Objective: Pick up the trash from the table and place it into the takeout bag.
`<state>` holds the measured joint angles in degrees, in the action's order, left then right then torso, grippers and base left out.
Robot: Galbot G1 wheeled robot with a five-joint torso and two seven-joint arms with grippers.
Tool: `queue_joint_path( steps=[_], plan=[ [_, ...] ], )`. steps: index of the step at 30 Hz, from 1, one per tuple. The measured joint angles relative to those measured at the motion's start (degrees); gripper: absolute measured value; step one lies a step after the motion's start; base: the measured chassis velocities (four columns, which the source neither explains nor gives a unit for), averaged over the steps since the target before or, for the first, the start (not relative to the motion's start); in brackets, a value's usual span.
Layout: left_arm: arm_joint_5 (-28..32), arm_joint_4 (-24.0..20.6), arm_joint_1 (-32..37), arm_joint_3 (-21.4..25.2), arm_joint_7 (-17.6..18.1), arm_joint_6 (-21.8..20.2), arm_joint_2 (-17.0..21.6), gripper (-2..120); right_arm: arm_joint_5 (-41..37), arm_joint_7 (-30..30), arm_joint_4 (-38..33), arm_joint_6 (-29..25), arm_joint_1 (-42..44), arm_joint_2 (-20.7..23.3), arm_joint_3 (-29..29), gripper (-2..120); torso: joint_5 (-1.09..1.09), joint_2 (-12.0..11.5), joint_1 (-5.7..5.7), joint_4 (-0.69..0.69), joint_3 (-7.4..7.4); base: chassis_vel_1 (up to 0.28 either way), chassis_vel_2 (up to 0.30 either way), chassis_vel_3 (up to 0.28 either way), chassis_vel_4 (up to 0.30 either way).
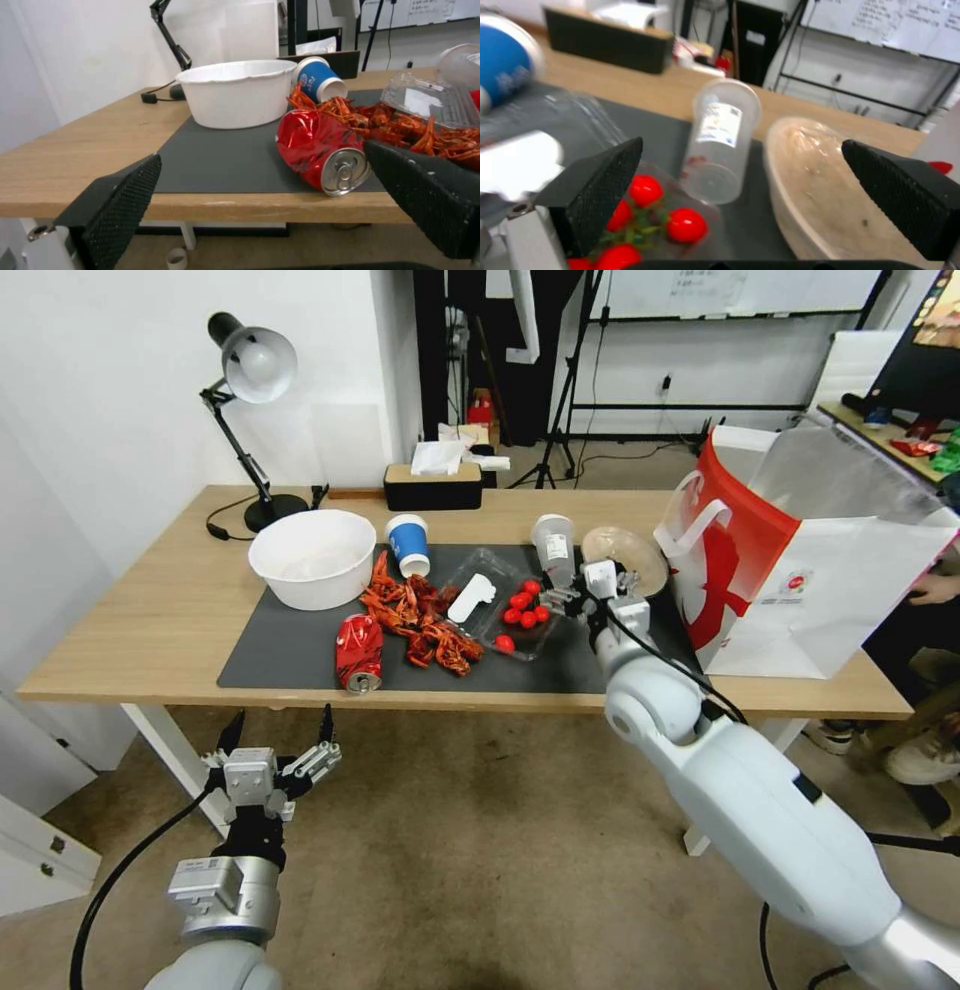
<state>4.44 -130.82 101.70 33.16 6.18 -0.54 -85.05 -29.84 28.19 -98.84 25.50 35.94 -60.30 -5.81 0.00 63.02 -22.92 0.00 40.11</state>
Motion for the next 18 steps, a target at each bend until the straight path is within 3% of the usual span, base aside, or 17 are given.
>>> queue_joint_path(
  steps=[18],
  plan=[
    [0.1,-0.2,0.4,0.3,0.1,0.1,0.2,100,-0.4,-0.2,10.9,8.3,-6.9,-1.5,-2.7,100,0.00,0.0,0.00,0.00,0.00,0.000,0.000,0.000,0.000]
  ],
)
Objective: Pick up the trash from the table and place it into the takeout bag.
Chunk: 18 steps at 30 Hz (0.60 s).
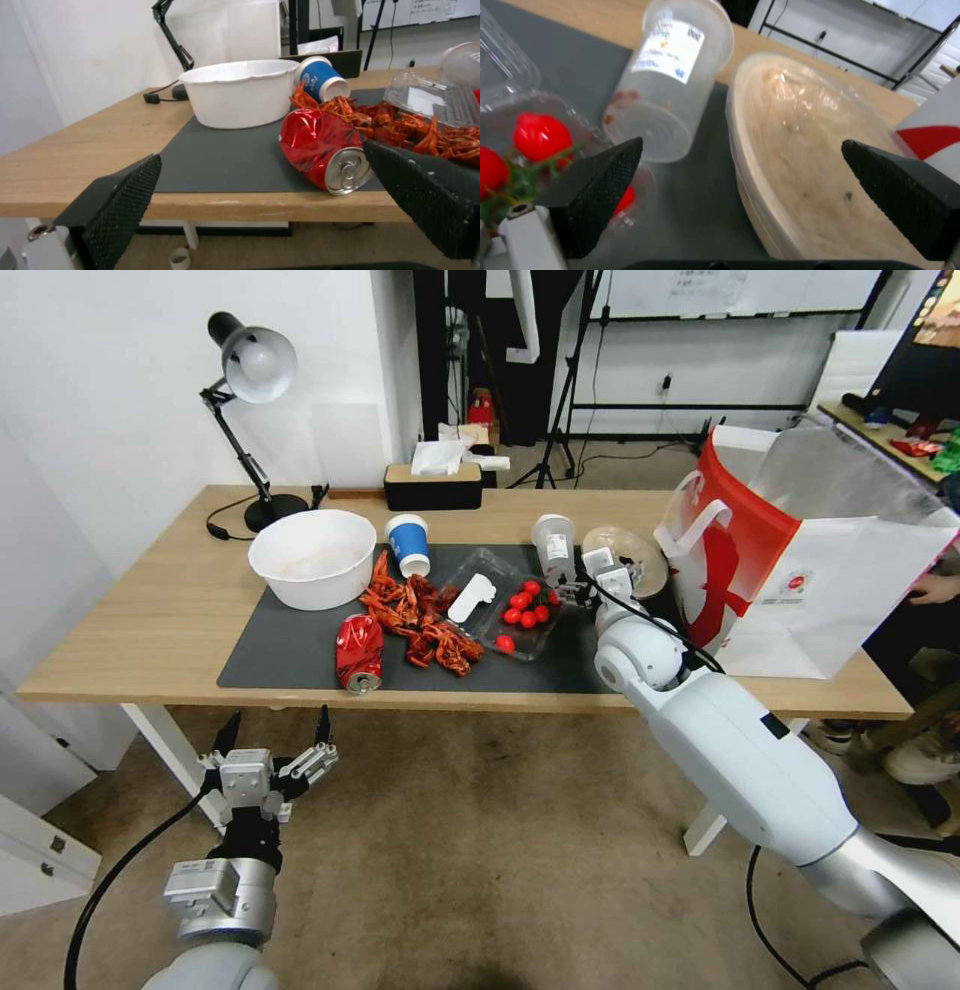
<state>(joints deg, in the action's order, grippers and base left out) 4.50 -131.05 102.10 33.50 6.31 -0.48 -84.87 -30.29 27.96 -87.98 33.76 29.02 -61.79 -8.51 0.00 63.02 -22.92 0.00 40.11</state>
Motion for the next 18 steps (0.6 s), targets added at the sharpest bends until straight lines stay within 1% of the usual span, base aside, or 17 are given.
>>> queue_joint_path(
  steps=[8,18],
  plan=[
    [-0.1,-0.1,0.2,-0.2,0.0,0.1,-0.1,100,-0.2,-0.1,1.7,2.9,-0.7,0.4,0.3,100,0.00,0.0,0.00,0.00,0.00,0.000,0.000,0.000,0.000],
    [-0.2,-0.2,0.5,-0.2,0.0,0.2,-0.1,100,-0.6,0.4,2.1,3.6,-1.1,0.9,0.6,100,0.00,0.0,0.00,0.00,0.00,0.000,0.000,0.000,0.000]
  ],
)
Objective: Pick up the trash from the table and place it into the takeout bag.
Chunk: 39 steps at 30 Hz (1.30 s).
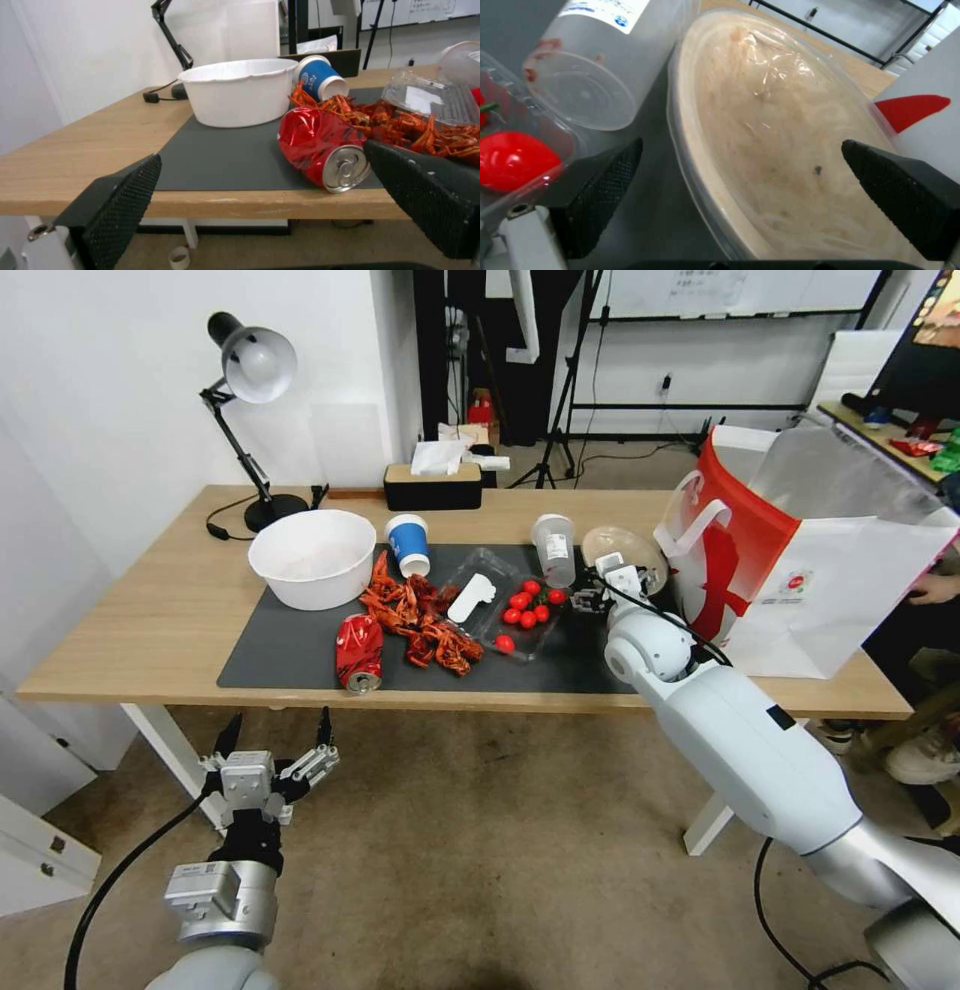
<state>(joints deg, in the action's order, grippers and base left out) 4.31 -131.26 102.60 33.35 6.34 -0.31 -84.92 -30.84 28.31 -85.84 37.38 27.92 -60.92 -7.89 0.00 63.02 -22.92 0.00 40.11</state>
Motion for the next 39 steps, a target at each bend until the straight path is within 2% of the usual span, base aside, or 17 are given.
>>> queue_joint_path(
  steps=[39],
  plan=[
    [-0.2,0.4,-0.3,-0.2,0.0,0.2,0.3,100,-0.5,-0.9,2.8,2.1,0.2,0.6,0.1,99,0.01,0.0,0.02,0.00,-0.01,0.000,0.000,0.000,0.000]
  ],
)
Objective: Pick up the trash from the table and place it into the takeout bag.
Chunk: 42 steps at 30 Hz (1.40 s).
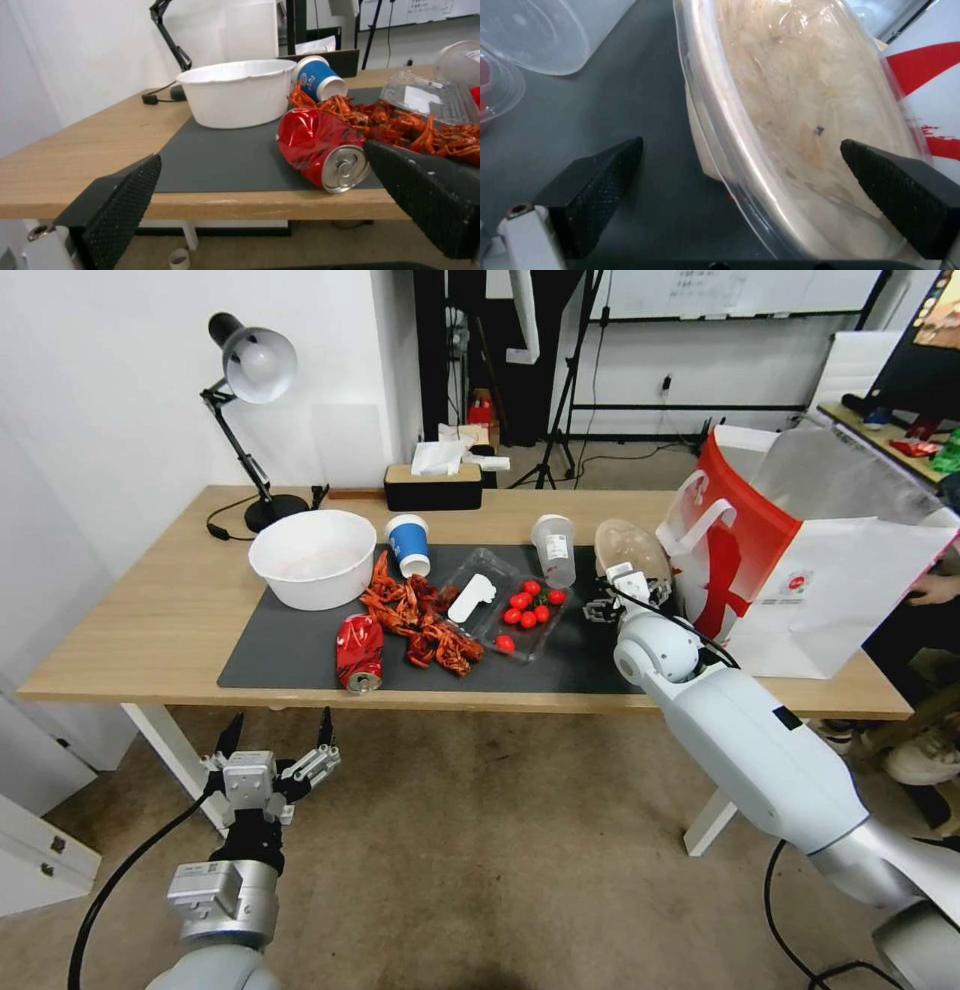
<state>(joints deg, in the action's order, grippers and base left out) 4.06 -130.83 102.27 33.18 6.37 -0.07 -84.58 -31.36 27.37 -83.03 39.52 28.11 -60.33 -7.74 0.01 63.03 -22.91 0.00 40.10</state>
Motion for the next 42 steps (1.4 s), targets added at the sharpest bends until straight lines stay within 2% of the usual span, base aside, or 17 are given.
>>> queue_joint_path(
  steps=[5,10,14,16,17,19,21,23,24,25,30,33,42],
  plan=[
    [0.0,0.0,0.0,-0.1,0.0,0.0,0.0,100,-0.4,0.0,0.0,-0.3,0.0,0.0,0.0,88,-0.01,0.0,0.00,0.00,0.00,0.000,0.000,0.000,0.000],
    [-0.1,0.0,0.1,-0.1,0.0,0.0,0.0,100,-1.2,0.4,0.0,-0.8,0.0,0.0,0.0,69,-0.01,0.0,-0.01,-0.01,0.00,0.000,0.000,0.000,0.000],
    [-0.2,0.0,0.1,-0.1,0.0,0.0,0.0,100,-1.3,0.4,0.0,-1.0,0.0,0.1,0.0,62,-0.01,0.0,-0.01,0.00,0.01,0.000,0.000,0.000,0.000],
    [-0.2,0.0,0.2,-0.2,0.0,0.1,-0.1,100,-1.4,0.4,-0.2,-1.2,0.2,0.1,0.0,52,-0.02,0.0,-0.01,0.00,0.01,0.000,0.000,0.000,0.000],
    [-0.2,0.0,0.2,-0.2,0.0,0.1,-0.1,100,-1.4,0.4,-0.2,-1.2,0.2,0.1,0.0,52,-0.02,0.0,-0.01,0.00,0.01,0.000,0.000,0.000,0.000],
    [-0.3,0.0,0.2,-0.2,0.0,0.2,-0.1,100,-1.5,0.3,-0.3,-1.5,0.2,0.2,-0.1,41,-0.01,0.0,-0.02,0.00,0.01,0.000,0.000,0.000,0.000],
    [-0.3,0.0,0.2,-0.2,0.0,0.3,-0.1,100,-1.5,0.3,-0.4,-1.8,0.2,0.2,-0.1,37,-0.01,0.0,-0.02,0.00,0.01,0.000,0.000,0.000,0.000],
    [-0.3,0.0,0.3,-0.1,0.0,0.6,-0.1,100,-1.5,0.0,-0.5,-3.4,0.3,0.5,-0.2,28,-0.01,0.0,-0.02,0.00,0.01,0.000,0.000,0.000,0.000],
    [-0.3,0.0,0.3,-0.1,0.0,0.6,-0.1,100,-1.5,0.0,-0.5,-3.4,0.3,0.5,-0.2,28,-0.01,0.0,-0.02,0.00,0.01,0.000,0.000,0.000,0.000],
    [-0.4,0.0,0.3,-0.1,0.0,0.8,-0.1,100,-1.5,-0.3,-0.8,-4.1,0.4,0.6,-0.2,22,0.00,0.0,-0.02,0.00,0.01,0.000,0.000,0.000,0.000],
    [-1.0,0.0,0.4,-0.1,0.0,1.0,-0.1,100,-1.6,-0.2,-2.6,-5.1,1.3,1.1,0.2,6,-0.01,0.0,-0.02,0.00,0.01,0.000,0.000,0.000,0.000],
    [-1.1,0.0,0.4,-0.1,0.0,1.0,-0.1,100,-1.6,0.1,-3.7,-5.6,2.0,1.6,0.5,2,-0.02,0.0,-0.02,0.00,0.01,0.000,0.000,0.000,0.000],
    [-1.2,0.2,0.3,-0.2,0.0,1.2,-0.2,100,-1.3,0.7,-7.1,-7.6,3.9,3.0,2.3,2,-0.01,0.0,-0.02,0.00,0.01,0.000,0.000,0.000,0.000]
  ],
)
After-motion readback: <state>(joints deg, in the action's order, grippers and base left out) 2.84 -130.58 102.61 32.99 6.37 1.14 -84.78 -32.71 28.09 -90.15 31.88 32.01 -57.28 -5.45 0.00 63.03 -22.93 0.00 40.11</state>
